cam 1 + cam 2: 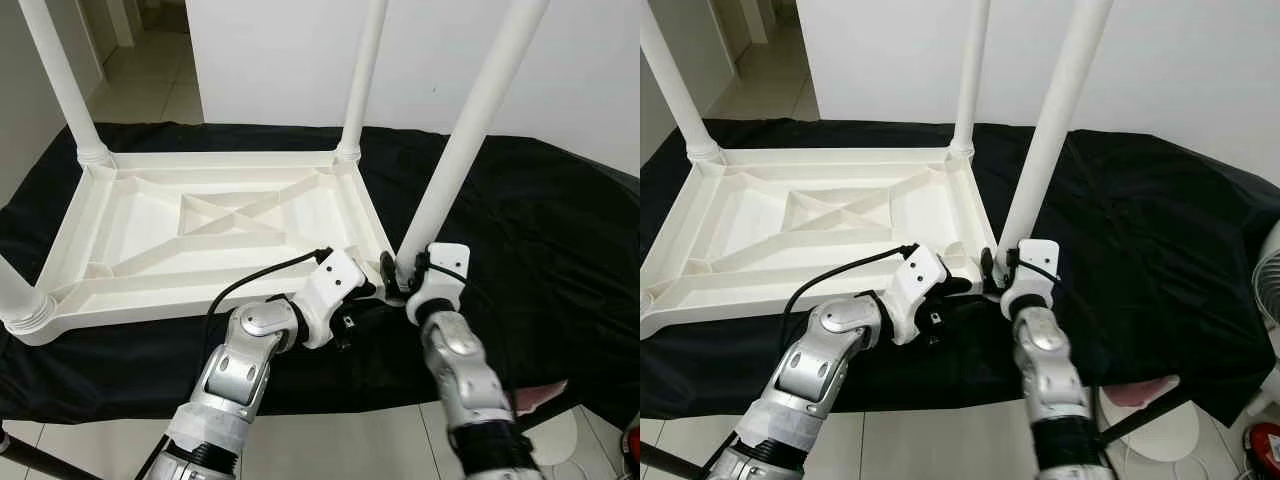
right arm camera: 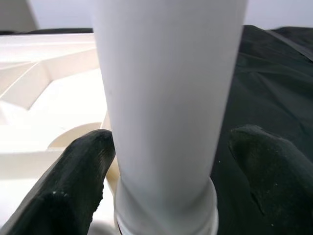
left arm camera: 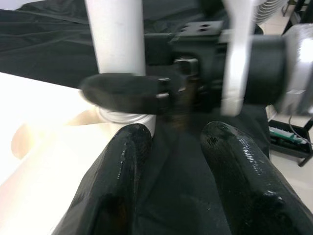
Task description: Building children table
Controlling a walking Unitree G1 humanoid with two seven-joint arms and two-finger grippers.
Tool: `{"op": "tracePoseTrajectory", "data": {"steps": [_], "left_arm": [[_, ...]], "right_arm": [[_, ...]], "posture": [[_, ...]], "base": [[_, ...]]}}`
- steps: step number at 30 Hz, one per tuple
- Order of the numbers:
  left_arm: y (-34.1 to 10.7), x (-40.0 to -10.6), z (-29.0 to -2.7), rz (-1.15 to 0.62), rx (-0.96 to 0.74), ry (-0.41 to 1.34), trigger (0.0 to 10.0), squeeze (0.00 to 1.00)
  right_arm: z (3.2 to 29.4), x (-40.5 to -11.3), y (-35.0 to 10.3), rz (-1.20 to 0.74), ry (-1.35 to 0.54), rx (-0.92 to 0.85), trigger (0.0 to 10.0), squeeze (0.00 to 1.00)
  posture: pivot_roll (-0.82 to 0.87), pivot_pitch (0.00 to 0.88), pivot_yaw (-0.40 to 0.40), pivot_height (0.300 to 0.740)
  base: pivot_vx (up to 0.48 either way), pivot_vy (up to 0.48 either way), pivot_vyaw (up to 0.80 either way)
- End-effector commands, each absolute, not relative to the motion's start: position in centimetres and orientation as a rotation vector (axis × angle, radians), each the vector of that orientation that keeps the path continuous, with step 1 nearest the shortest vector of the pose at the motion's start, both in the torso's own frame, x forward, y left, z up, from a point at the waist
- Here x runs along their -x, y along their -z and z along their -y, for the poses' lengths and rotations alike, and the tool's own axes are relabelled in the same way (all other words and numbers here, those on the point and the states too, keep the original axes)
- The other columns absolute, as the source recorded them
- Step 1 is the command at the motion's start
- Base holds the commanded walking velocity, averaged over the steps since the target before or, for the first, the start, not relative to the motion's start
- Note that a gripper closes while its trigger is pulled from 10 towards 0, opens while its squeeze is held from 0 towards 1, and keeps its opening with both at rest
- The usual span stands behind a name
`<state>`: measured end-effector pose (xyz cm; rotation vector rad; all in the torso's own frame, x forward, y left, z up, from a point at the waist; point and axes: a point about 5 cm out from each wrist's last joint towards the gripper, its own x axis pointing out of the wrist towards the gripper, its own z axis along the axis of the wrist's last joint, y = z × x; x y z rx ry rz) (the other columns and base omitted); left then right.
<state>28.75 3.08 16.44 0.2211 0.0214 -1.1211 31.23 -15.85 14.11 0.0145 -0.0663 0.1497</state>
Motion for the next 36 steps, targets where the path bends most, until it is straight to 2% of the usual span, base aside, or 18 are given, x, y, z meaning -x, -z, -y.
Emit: {"op": "tracePoseTrajectory", "data": {"steps": [1, 3, 5, 13, 17, 23, 24, 26, 27, 36], "left_arm": [[-16.6, -29.5, -3.4, -0.012, -0.227, 0.963, 10.0, 0.00], [-16.6, -29.5, -3.4, -0.012, -0.227, 0.964, 10.0, 0.00], [-16.6, -29.6, -3.4, -0.010, -0.236, 0.972, 10.0, 0.00], [-16.8, -29.7, -3.2, -0.005, -0.236, 0.978, 10.0, 0.00], [-16.9, -29.7, -3.1, 0.001, -0.241, 0.982, 10.0, 0.00], [-16.9, -29.7, -3.0, -0.001, -0.244, 0.985, 10.0, 0.00], [-16.9, -29.7, -2.9, 0.000, -0.245, 0.988, 10.0, 0.00], [-17.0, -29.7, -2.8, 0.002, -0.245, 0.992, 10.0, 0.00], [-17.0, -29.7, -2.8, 0.004, -0.245, 0.990, 10.0, 0.00], [-16.9, -29.7, -3.0, 0.005, -0.244, 0.980, 10.0, 0.00]], "right_arm": [[15.8, -31.0, -14.1, 0.059, -0.197, -0.020, 10.0, 0.00], [16.3, -30.9, -14.2, 0.063, -0.235, 0.011, 10.0, 0.00], [17.9, -31.0, -14.6, 0.066, -0.340, 0.100, 10.0, 0.00], [19.1, -31.7, -15.1, 0.036, -0.475, 0.150, 10.0, 0.00], [17.7, -33.5, -14.7, -0.011, -0.619, 0.206, 10.0, 0.00], [16.6, -34.7, -14.0, -0.044, -0.654, 0.233, 10.0, 0.00], [16.3, -35.0, -13.8, -0.060, -0.676, 0.236, 3.8, 0.00], [16.0, -35.2, -13.6, -0.077, -0.701, 0.243, 3.8, 0.00], [16.0, -35.4, -13.6, -0.084, -0.702, 0.252, 0.0, 0.00], [17.4, -35.4, -12.9, -0.101, -0.675, 0.235, 0.0, 0.00]], "posture": [[0.05, 0.045, -0.048, 0.740], [0.05, 0.044, -0.044, 0.740], [0.04, 0.041, -0.035, 0.740], [0.05, 0.034, -0.032, 0.740], [0.05, 0.025, -0.028, 0.740], [0.05, 0.019, -0.018, 0.740], [0.06, 0.014, -0.021, 0.740], [0.06, 0.014, -0.021, 0.740], [0.07, 0.010, -0.029, 0.740], [0.07, 0.002, -0.036, 0.740]], "base": [[0.000, 0.000, 0.00], [0.000, 0.000, 0.00], [0.000, 0.000, 0.00], [0.000, 0.000, 0.00], [0.000, 0.000, 0.00], [0.000, 0.000, 0.00], [0.000, 0.000, 0.00], [0.000, 0.000, 0.00], [0.000, 0.000, 0.00], [0.000, 0.000, 0.00]]}}
